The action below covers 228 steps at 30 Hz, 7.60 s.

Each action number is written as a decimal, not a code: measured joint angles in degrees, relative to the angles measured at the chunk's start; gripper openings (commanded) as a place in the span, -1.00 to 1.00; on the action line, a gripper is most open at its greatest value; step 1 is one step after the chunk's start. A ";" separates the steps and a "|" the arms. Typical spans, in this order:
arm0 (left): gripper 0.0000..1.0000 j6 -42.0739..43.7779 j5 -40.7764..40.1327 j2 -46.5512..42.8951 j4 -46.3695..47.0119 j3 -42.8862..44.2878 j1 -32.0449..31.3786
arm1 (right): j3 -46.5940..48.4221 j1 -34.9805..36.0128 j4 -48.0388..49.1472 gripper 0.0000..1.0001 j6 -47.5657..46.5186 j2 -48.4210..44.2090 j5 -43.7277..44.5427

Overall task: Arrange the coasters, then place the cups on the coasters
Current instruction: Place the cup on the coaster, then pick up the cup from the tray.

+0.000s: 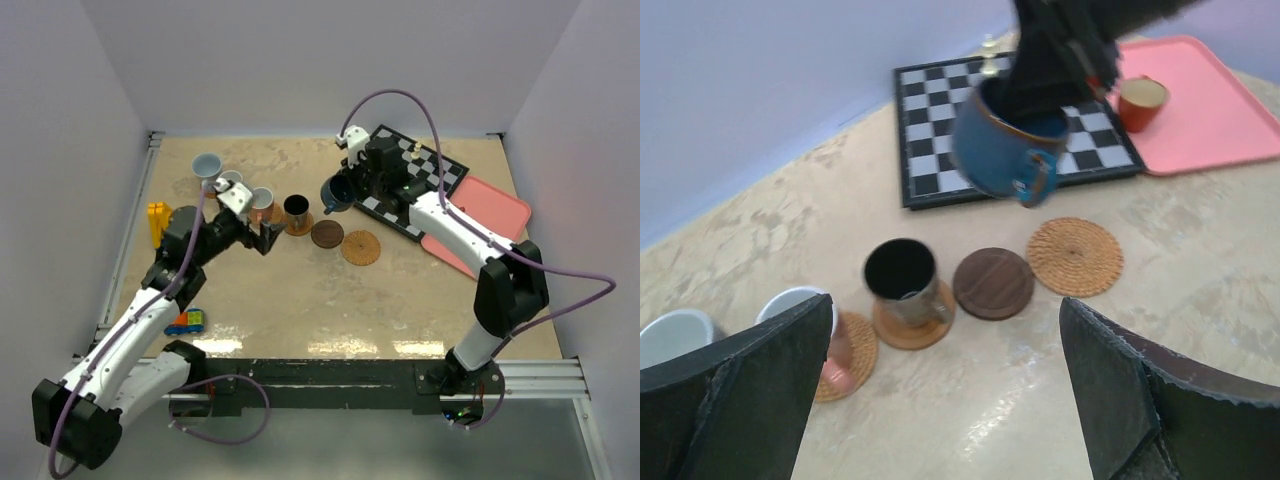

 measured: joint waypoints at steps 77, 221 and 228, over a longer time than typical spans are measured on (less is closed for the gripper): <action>1.00 -11.28 4.07 3.74 0.20 0.57 18.43 | 10.16 5.31 -8.92 -1.00 -24.76 23.76 -1.42; 1.00 -11.23 3.76 1.57 -0.17 0.57 18.43 | -32.46 -35.63 24.00 -0.43 28.20 -0.13 14.38; 1.00 -11.23 3.74 1.60 -0.17 0.57 18.43 | -31.43 -35.63 23.50 -1.00 27.08 0.96 13.07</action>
